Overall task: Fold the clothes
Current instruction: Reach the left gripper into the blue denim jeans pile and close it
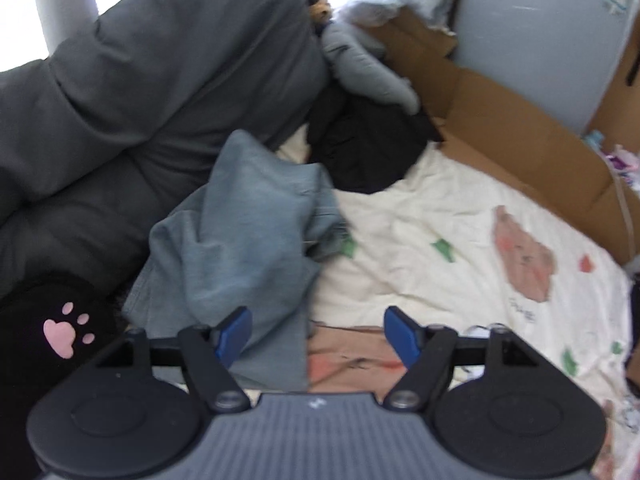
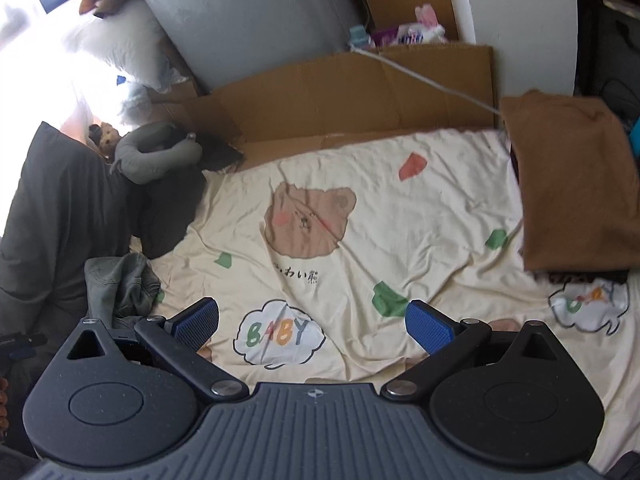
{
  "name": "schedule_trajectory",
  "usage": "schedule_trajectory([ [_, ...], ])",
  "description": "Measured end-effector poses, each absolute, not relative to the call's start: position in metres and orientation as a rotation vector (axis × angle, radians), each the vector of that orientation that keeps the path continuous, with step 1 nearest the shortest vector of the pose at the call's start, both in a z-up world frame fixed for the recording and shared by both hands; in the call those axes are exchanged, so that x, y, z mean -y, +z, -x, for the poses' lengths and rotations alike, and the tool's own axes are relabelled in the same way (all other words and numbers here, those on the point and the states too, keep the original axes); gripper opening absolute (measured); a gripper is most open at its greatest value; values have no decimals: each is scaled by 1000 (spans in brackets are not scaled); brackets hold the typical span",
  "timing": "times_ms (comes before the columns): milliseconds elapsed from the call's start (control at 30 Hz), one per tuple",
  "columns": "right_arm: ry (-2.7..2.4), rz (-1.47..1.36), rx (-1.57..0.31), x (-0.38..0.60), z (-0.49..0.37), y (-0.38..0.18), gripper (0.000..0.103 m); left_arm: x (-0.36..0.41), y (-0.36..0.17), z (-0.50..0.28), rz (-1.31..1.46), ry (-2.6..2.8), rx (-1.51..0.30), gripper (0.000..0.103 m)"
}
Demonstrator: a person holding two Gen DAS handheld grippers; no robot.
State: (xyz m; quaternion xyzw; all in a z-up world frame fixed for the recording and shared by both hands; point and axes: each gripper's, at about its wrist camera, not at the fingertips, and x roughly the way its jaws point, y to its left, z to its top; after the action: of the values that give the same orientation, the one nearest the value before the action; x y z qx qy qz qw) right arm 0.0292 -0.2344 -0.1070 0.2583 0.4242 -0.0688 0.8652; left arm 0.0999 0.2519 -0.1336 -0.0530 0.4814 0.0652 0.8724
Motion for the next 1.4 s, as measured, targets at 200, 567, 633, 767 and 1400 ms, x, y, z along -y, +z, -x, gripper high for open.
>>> schedule_trajectory([
  [200,-73,-514,-901,210,-51,-136,103,-278,-189,-115,117,208,-1017,80],
  [567,-96,-500,-997,195,-56,-211,103,-319,-267,-128,146,266,-1014,80],
  [633,-74,-467,-1018,187,-54,-219,103,-326,-279,-130,162,270,-1010,81],
  [767,-50,-448,-1035,180,-50,-231,103,-342,-299,-136,195,277,-983,85],
  [1400,-12,-404,-1095,164,-53,-251,103,-367,-331,-150,396,215,-868,22],
])
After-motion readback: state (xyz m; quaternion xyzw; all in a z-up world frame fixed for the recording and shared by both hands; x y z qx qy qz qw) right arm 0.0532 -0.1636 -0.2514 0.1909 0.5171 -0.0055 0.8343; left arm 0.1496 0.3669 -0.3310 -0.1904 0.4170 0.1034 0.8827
